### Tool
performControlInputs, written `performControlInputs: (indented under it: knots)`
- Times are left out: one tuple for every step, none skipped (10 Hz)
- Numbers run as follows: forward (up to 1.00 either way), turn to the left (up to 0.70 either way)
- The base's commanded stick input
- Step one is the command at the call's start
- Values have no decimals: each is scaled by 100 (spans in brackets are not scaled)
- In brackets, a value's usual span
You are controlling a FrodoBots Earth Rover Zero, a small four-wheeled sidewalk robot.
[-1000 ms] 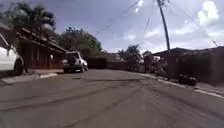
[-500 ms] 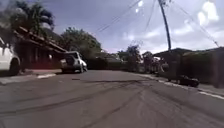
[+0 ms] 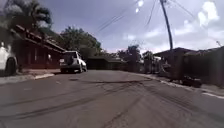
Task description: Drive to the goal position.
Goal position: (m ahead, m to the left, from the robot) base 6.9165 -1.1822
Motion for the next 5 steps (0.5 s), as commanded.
performControlInputs:
  knots:
    - [45, 0]
    - [45, 0]
    - [45, 0]
    - [45, 0]
    - [45, 0]
